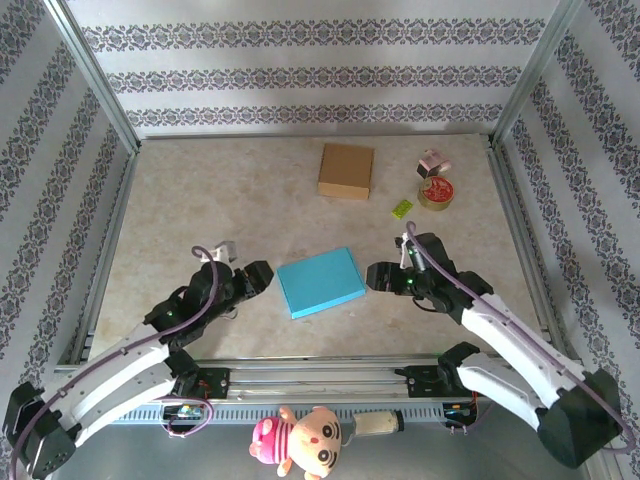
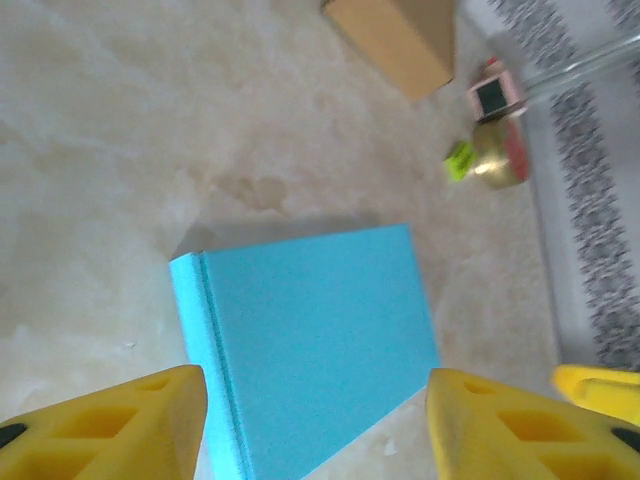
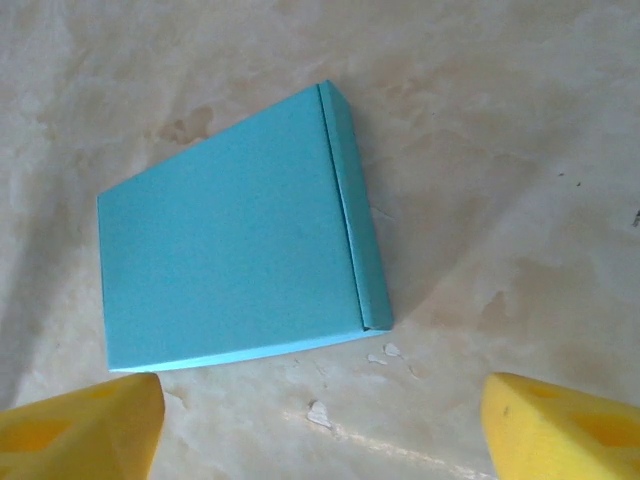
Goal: Fold the paper box
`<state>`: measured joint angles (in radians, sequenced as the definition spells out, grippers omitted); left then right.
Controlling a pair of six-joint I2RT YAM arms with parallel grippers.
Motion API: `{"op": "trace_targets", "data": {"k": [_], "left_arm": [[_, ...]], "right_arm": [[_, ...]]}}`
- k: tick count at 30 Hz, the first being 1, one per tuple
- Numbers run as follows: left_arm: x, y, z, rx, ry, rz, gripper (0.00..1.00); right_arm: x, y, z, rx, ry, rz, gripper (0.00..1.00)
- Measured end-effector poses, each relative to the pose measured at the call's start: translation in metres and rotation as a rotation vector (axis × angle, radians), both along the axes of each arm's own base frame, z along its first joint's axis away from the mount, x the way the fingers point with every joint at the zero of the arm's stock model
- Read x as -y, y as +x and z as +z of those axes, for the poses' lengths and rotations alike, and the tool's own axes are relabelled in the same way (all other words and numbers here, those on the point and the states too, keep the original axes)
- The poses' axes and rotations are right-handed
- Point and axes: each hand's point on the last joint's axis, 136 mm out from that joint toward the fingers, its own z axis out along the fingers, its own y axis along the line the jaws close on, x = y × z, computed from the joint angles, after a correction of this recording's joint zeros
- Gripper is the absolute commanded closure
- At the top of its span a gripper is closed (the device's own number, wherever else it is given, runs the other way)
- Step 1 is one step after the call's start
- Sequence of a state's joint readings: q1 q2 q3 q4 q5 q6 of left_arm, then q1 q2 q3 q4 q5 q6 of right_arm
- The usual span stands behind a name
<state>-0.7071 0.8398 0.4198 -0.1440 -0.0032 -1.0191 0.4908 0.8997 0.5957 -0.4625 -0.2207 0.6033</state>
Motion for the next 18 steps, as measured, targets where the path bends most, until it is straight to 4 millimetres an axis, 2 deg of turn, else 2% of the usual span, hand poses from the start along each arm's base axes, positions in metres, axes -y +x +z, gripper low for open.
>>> {"op": "trace_targets", "data": {"k": [2, 5, 9, 11, 13, 15, 18], "left_arm": [[0.007, -0.006, -0.02, -0.064, 0.037, -0.029, 0.34], [0.023, -0.01, -0.038, -0.115, 0.042, -0.065, 0.32], [0.041, -0.004, -0.061, -0.159, 0.032, -0.085, 0.31], [0.048, -0.002, -0.073, -0.179, 0.032, -0.091, 0.32], [0.052, 0.002, -0.084, -0.194, 0.039, -0.087, 0.41], [0.05, 0.006, -0.087, -0.199, 0.054, -0.065, 0.47], [0.045, 0.015, -0.093, -0.234, 0.074, -0.034, 0.51]], "right_arm": [[-0.006, 0.001, -0.012, -0.047, -0.003, 0.02, 0.13], [-0.015, -0.001, -0.043, -0.162, -0.027, 0.062, 0.13], [-0.031, -0.002, -0.078, -0.267, -0.069, 0.125, 0.28], [-0.043, 0.002, -0.085, -0.282, -0.055, 0.145, 0.36], [-0.057, 0.011, -0.088, -0.27, -0.026, 0.148, 0.42], [-0.06, 0.021, -0.092, -0.258, -0.031, 0.103, 0.49], [-0.066, 0.044, -0.091, -0.204, -0.043, 0.029, 0.5]]}}
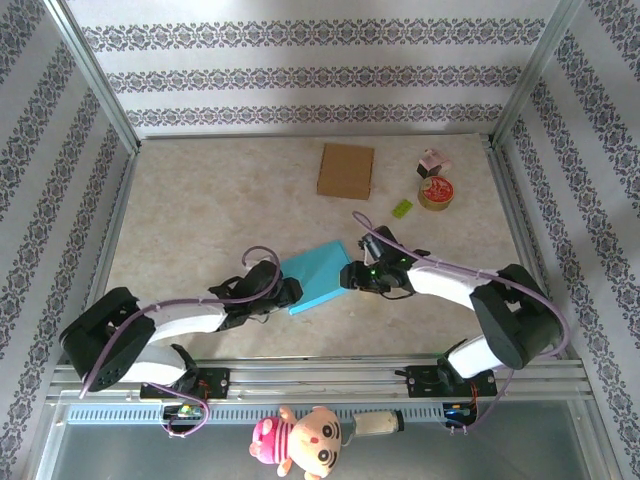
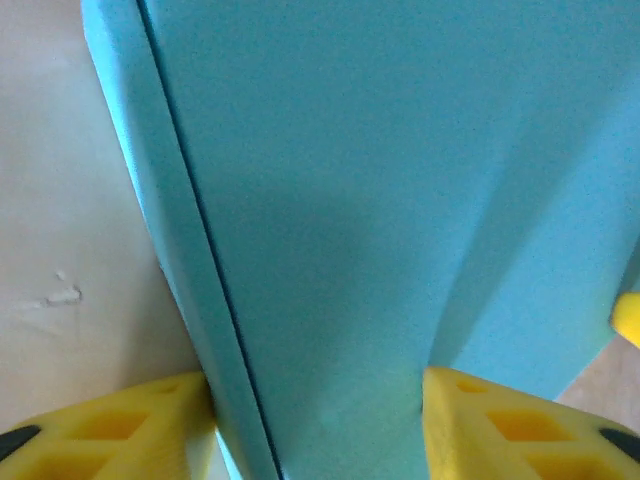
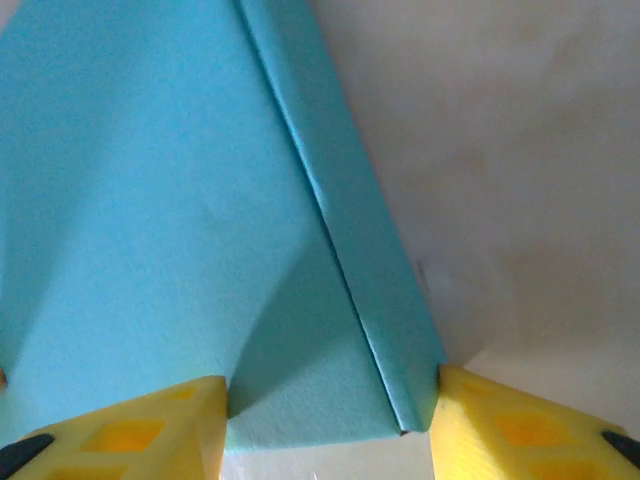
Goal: Fold the paper box
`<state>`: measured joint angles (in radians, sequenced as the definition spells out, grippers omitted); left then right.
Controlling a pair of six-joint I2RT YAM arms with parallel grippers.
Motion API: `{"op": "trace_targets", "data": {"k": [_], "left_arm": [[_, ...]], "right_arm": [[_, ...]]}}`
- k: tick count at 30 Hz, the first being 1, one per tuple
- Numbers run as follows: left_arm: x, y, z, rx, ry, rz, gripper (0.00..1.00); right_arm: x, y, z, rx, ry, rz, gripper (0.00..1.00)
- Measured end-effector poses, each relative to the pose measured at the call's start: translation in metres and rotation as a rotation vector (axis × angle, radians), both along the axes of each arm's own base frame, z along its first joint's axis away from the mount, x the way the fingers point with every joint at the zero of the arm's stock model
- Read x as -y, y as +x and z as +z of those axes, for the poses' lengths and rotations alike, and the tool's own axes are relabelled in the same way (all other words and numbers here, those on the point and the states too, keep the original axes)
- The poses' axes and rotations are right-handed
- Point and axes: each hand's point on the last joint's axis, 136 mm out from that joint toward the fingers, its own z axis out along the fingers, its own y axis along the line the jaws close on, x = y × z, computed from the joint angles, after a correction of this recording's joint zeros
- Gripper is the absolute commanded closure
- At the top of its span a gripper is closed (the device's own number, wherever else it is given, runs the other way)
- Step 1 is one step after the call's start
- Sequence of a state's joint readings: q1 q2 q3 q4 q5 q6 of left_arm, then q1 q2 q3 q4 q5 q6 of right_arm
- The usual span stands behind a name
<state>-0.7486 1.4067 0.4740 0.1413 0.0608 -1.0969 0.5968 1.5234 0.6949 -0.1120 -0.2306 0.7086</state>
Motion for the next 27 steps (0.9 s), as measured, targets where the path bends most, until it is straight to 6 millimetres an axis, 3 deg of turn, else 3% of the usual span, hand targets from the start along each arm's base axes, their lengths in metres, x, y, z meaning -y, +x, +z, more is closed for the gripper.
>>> {"op": "trace_targets", "data": {"k": [3, 6, 9, 12, 14, 17, 23, 27], "left_arm": [[-0.006, 0.033, 0.0, -0.012, 0.009, 0.037, 0.53], [-0.029, 0.102, 0.007, 0.065, 0.024, 0.119, 0.53], [-0.064, 0.17, 0.011, 0.153, 0.04, 0.195, 0.53], [-0.097, 0.219, 0.013, 0.219, 0.068, 0.233, 0.53], [-0.112, 0.241, 0.015, 0.25, 0.086, 0.244, 0.53], [-0.13, 0.257, 0.016, 0.273, 0.103, 0.254, 0.53], [-0.135, 0.253, 0.015, 0.27, 0.108, 0.238, 0.41], [-0.135, 0.243, 0.02, 0.257, 0.121, 0.211, 0.34]], "right_arm": [[-0.006, 0.035, 0.0, 0.076, -0.037, -0.092, 0.5], [-0.017, 0.075, 0.001, 0.139, -0.024, -0.193, 0.5], [-0.042, 0.107, 0.003, 0.168, 0.032, -0.245, 0.48], [-0.073, 0.12, 0.001, 0.181, 0.055, -0.215, 0.46], [-0.089, 0.129, 0.002, 0.187, 0.062, -0.2, 0.45], [-0.104, 0.146, 0.004, 0.197, 0.073, -0.19, 0.41], [-0.107, 0.152, 0.009, 0.175, 0.096, -0.148, 0.26], [-0.095, 0.149, 0.022, 0.169, 0.076, -0.11, 0.03]]}}
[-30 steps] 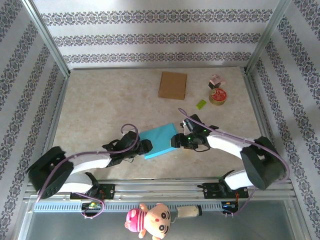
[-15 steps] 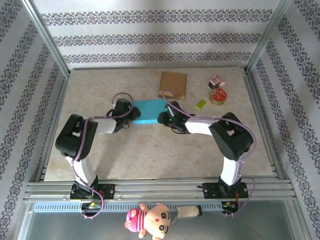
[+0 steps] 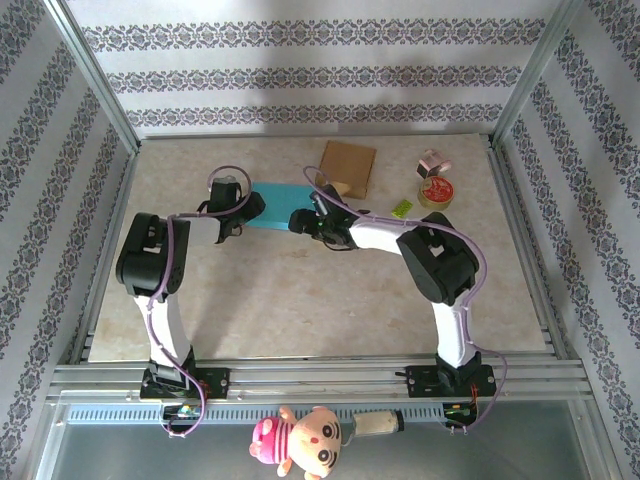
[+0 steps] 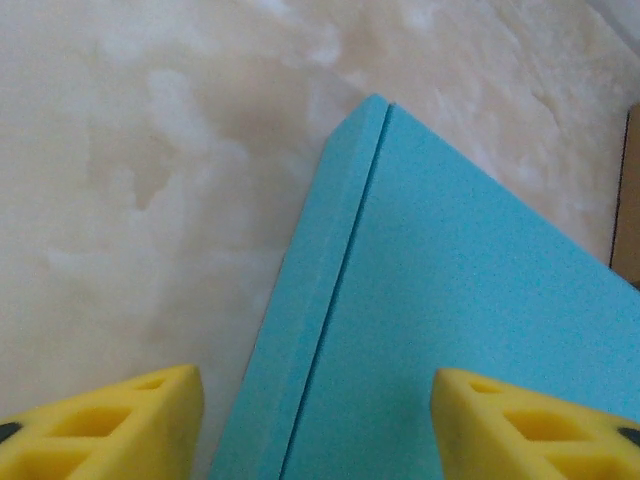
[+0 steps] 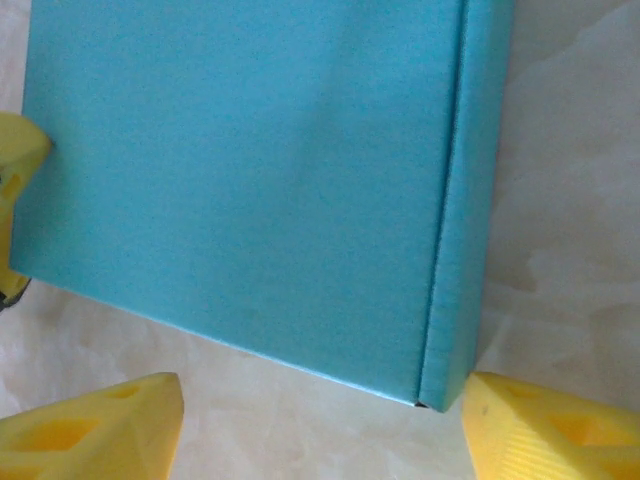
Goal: Fold the paper box
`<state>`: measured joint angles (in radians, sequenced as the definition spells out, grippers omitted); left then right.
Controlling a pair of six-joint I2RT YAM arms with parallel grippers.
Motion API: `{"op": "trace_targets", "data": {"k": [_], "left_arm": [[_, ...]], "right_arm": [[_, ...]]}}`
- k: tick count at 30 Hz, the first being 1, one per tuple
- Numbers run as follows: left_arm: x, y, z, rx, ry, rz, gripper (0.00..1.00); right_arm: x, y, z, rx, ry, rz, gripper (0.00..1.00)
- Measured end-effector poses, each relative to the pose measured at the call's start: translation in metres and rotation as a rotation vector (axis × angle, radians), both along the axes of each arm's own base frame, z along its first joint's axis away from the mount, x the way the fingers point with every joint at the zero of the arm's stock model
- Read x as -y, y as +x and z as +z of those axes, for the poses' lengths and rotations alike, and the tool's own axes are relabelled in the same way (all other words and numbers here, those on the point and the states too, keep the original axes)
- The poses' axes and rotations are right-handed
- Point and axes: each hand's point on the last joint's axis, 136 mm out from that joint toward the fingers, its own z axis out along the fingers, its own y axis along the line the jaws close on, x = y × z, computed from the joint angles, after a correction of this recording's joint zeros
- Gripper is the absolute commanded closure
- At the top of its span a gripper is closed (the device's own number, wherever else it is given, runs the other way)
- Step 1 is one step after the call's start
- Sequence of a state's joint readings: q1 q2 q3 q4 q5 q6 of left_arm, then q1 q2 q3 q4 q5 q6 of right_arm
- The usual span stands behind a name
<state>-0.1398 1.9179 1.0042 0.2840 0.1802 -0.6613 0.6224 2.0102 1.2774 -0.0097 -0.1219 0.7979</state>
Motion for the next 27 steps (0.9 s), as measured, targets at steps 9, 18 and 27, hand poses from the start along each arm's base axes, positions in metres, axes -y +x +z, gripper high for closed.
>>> {"op": "trace_targets", "data": {"k": [9, 18, 27], "left_arm": [[-0.012, -0.033, 0.101, 0.155, 0.059, -0.001, 0.25], [-0.015, -0.127, 0.199, 0.439, 0.202, -0.065, 0.0], [-0.051, -0.189, 0.13, 0.373, 0.404, -0.043, 0.01]], "right_arm": [[0.056, -0.005, 0.135, 0.247, -0.01, 0.03, 0.02], [0.186, -0.056, 0.203, 0.565, -0.218, -0.135, 0.02], [0.306, -0.088, 0.135, 0.615, -0.476, -0.359, 0.02]]}}
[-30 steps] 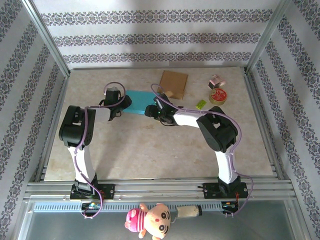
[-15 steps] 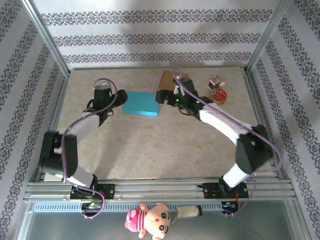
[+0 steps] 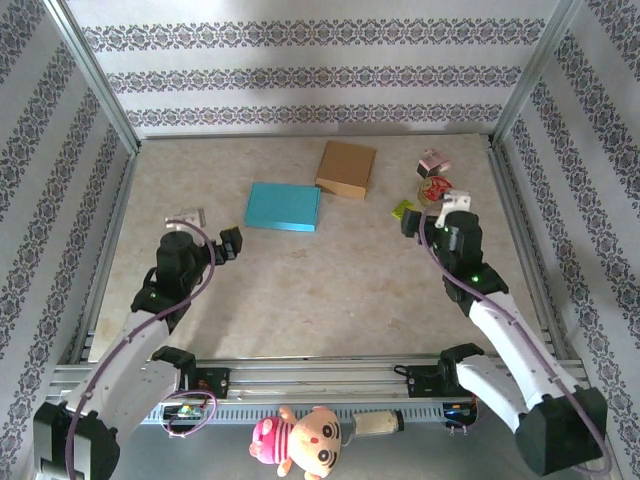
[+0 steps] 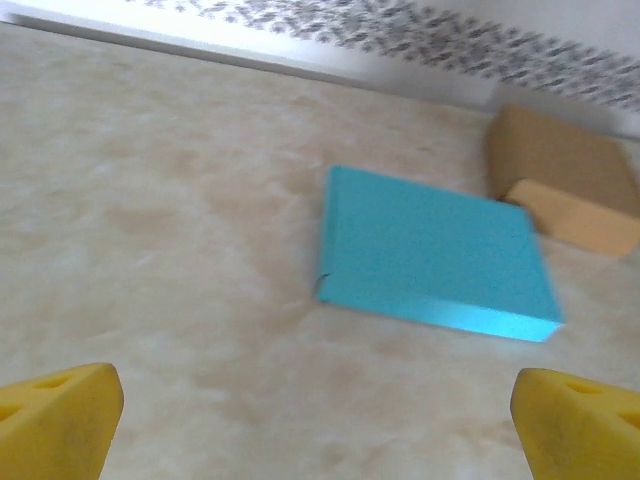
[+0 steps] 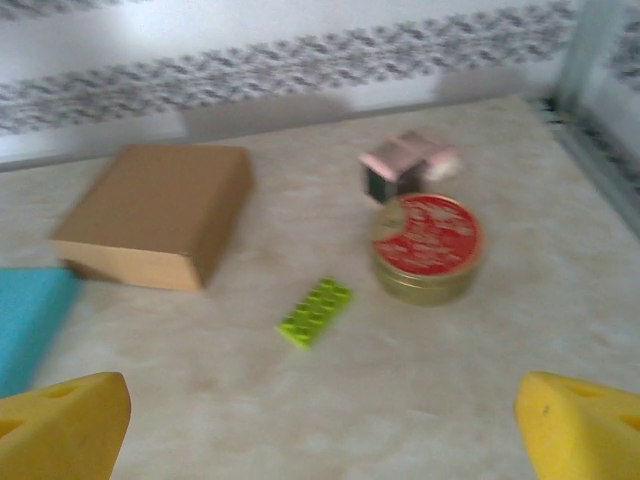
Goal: Fold the paper box
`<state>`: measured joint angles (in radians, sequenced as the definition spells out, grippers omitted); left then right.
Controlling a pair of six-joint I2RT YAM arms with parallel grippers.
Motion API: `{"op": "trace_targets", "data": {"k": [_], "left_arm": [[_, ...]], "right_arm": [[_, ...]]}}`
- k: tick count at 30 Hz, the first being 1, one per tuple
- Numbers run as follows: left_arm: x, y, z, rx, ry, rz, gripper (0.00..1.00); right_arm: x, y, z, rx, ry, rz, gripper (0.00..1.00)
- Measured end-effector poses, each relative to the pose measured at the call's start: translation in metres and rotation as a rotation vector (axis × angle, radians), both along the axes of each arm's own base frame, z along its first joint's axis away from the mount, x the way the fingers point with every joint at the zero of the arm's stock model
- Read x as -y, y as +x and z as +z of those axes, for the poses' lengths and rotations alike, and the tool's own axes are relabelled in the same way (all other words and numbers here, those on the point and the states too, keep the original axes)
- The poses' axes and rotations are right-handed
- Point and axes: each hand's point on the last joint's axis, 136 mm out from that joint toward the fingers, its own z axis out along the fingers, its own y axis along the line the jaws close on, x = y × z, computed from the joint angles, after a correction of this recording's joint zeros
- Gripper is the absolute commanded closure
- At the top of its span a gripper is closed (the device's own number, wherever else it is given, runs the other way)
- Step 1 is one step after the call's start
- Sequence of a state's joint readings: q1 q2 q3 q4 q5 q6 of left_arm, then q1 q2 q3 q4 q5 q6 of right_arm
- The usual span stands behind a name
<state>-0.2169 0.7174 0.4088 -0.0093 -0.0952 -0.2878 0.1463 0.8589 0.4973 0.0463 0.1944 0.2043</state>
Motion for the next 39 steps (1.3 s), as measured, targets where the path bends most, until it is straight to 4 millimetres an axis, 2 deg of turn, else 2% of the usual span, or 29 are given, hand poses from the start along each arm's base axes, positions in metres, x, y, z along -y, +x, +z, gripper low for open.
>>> {"op": "trace_targets", "data": {"k": [2, 5, 7, 8, 10, 12, 14, 15, 18, 23, 25, 28, 31, 34, 39], "left_arm": [[-0.018, -0.011, -0.013, 0.005, 0.049, 0.078, 0.01], [-0.036, -0.019, -0.021, 0.029, 0.13, 0.149, 0.01], [-0.043, -0.019, -0.023, 0.041, 0.186, 0.173, 0.01], [-0.046, -0.019, -0.023, 0.046, 0.213, 0.183, 0.01], [-0.049, -0.015, -0.026, 0.045, 0.266, 0.184, 0.01], [-0.05, -0.011, -0.038, 0.023, 0.315, 0.171, 0.01], [-0.052, -0.008, -0.055, -0.013, 0.34, 0.151, 0.01], [-0.054, -0.006, -0.065, -0.041, 0.347, 0.14, 0.01], [-0.064, 0.003, -0.081, -0.067, 0.313, 0.14, 0.0], [-0.084, 0.034, -0.103, -0.07, 0.175, 0.145, 0.0], [-0.084, 0.051, -0.11, -0.059, 0.133, 0.12, 0.0], [-0.066, 0.075, -0.122, -0.053, 0.12, 0.029, 0.0], [-0.049, 0.089, -0.113, -0.024, 0.124, -0.033, 0.0], [-0.047, 0.098, -0.101, 0.016, 0.132, -0.036, 0.0], [-0.048, 0.098, -0.1, 0.019, 0.135, -0.031, 0.0]], "right_arm": [[0.019, -0.006, -0.035, -0.035, -0.038, -0.042, 0.02], [0.025, -0.014, -0.088, -0.132, -0.093, -0.032, 0.02], [0.022, -0.013, -0.111, -0.19, -0.118, 0.002, 0.02], [0.019, -0.008, -0.114, -0.186, -0.119, 0.022, 0.02], [0.012, 0.006, -0.113, -0.146, -0.122, 0.058, 0.02], [0.006, 0.027, -0.117, -0.129, -0.132, 0.095, 0.02], [0.008, 0.051, -0.119, -0.084, -0.094, 0.107, 0.02], [0.015, 0.056, -0.121, -0.07, -0.076, 0.092, 0.02], [0.032, 0.055, -0.12, -0.045, -0.056, 0.047, 0.02], [0.014, 0.065, -0.103, 0.019, -0.066, 0.094, 0.02], [0.012, 0.067, -0.099, 0.032, -0.069, 0.098, 0.02], [0.013, 0.068, -0.098, 0.038, -0.071, 0.094, 0.02], [0.013, 0.068, -0.097, 0.041, -0.073, 0.092, 0.02], [0.013, 0.069, -0.096, 0.043, -0.074, 0.092, 0.02], [0.013, 0.069, -0.096, 0.046, -0.075, 0.092, 0.02]]}}
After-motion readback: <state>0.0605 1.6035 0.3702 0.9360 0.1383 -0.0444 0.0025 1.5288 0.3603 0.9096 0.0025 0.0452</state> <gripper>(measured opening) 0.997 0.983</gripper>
